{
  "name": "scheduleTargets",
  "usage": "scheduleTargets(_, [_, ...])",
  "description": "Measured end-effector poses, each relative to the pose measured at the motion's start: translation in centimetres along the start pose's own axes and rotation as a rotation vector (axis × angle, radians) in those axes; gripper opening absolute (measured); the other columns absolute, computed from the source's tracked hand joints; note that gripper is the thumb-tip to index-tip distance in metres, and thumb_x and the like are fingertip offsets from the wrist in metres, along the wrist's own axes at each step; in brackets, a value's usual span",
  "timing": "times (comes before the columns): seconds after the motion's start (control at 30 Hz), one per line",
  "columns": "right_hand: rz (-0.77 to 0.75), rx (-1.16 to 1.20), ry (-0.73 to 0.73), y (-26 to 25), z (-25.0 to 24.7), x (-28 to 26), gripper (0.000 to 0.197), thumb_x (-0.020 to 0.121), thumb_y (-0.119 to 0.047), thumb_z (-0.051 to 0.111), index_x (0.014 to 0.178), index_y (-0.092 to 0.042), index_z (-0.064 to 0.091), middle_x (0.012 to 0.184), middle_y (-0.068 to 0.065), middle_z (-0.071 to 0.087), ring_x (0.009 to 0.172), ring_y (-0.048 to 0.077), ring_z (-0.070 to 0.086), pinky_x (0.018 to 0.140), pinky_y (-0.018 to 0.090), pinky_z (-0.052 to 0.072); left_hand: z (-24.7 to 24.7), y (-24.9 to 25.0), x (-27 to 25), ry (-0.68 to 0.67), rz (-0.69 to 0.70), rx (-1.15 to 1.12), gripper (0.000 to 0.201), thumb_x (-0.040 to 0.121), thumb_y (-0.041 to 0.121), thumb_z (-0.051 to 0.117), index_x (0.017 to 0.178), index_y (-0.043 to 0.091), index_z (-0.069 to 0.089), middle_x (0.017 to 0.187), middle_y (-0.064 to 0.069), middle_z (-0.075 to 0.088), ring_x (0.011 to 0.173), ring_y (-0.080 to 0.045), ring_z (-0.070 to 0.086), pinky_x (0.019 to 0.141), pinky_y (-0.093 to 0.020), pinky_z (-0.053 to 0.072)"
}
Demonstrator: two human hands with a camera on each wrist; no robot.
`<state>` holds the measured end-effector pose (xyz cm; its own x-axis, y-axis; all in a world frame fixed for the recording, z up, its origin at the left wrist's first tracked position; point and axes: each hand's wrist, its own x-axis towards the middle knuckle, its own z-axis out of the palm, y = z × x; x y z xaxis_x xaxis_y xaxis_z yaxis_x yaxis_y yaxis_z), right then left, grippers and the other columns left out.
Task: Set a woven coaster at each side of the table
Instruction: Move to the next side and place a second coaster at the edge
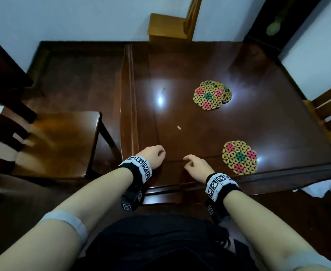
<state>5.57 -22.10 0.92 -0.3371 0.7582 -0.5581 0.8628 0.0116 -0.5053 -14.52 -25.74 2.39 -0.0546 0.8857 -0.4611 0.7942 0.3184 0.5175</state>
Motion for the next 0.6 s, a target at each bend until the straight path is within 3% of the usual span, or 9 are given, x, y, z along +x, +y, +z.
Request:
scheduleTargets(0.07, [0.02,0.027,0.007,-0.4,-0.6,0.5,0.031,0.09,-0.026,0.044,0.118,-0.031,0.057,0.094,-0.007,0.066,0.09,0.018,0.063,0.085,0.036,0.053,-0.8,0.0,1.0,-0.006,0.028,0.01,0.032,0.096,0.038,0.037,0.113,0.024,0.06,0.104,-0.001,0.068,0.085,-0.019,0.064,0.074,-0.034,0.053])
scheduleTargets(0.2, [0.051,0.081,0.034,-1.4,-1.1,1.6,0.029,0.09,-0.025,0.046,0.114,-0.031,0.06,0.1,-0.005,0.068,0.098,0.017,0.063,0.092,0.04,0.051,-2.6,-0.6,2.8,-0.057,0.06,0.035,0.032,0.096,0.039,0.036,0.114,0.025,0.059,0.101,0.001,0.068,0.081,-0.018,0.066,0.074,-0.037,0.058])
scheduleTargets(0.37, [0.125,0.192,0.149,-3.6,-0.8,2.8,0.027,0.088,-0.025,0.049,0.112,-0.029,0.061,0.101,-0.004,0.068,0.097,0.016,0.063,0.093,0.039,0.05,-5.9,-2.0,6.2,-0.124,0.163,0.112,0.033,0.095,0.038,0.035,0.112,0.023,0.059,0.102,-0.001,0.068,0.085,-0.02,0.067,0.079,-0.04,0.058])
scheduleTargets(0.6, [0.271,0.308,0.281,-8.8,1.0,4.0,0.015,0.088,-0.02,0.052,0.098,-0.028,0.061,0.1,0.002,0.07,0.095,0.021,0.065,0.092,0.036,0.051,-10.6,-5.7,9.5,-0.25,0.321,0.201,0.033,0.096,0.037,0.034,0.11,0.021,0.059,0.1,-0.001,0.067,0.083,-0.019,0.066,0.078,-0.038,0.057])
